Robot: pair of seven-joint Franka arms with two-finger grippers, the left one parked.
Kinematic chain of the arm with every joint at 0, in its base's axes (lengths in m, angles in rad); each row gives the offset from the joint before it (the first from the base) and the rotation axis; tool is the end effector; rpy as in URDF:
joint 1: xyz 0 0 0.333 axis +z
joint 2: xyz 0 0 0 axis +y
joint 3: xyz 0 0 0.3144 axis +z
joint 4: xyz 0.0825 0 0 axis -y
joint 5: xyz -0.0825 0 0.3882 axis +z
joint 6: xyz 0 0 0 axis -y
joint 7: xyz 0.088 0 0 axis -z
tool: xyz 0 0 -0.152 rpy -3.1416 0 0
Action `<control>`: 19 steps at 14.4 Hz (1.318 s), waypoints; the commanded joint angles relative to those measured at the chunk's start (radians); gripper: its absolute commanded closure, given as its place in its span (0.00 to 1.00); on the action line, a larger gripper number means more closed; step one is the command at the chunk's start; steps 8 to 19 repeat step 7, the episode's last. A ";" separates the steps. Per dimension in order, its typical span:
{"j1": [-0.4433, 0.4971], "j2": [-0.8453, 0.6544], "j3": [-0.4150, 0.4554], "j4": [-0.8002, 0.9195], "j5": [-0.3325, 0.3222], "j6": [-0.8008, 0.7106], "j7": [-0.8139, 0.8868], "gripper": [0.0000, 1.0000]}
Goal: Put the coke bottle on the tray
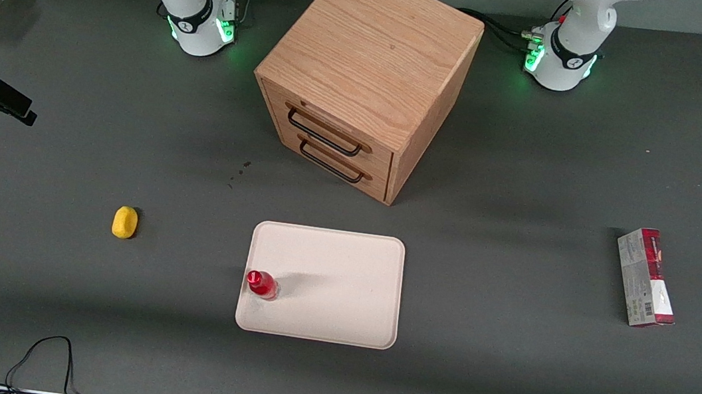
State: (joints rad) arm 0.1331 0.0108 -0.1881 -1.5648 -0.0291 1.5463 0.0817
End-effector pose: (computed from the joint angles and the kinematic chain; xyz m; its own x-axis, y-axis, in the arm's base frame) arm 0.5569 -0.0347 0.5728 0.9902 -0.1370 -0.0265 -0.1361 -0.9901 0.0334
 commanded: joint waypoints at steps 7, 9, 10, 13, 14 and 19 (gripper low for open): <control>-0.007 -0.005 0.012 0.011 -0.002 -0.023 -0.020 0.00; -0.007 -0.005 0.012 0.011 -0.002 -0.023 -0.020 0.00; -0.007 -0.005 0.012 0.011 -0.002 -0.023 -0.020 0.00; -0.007 -0.005 0.012 0.011 -0.002 -0.023 -0.020 0.00; -0.007 -0.005 0.012 0.011 -0.002 -0.023 -0.020 0.00; -0.007 -0.005 0.012 0.011 -0.002 -0.023 -0.020 0.00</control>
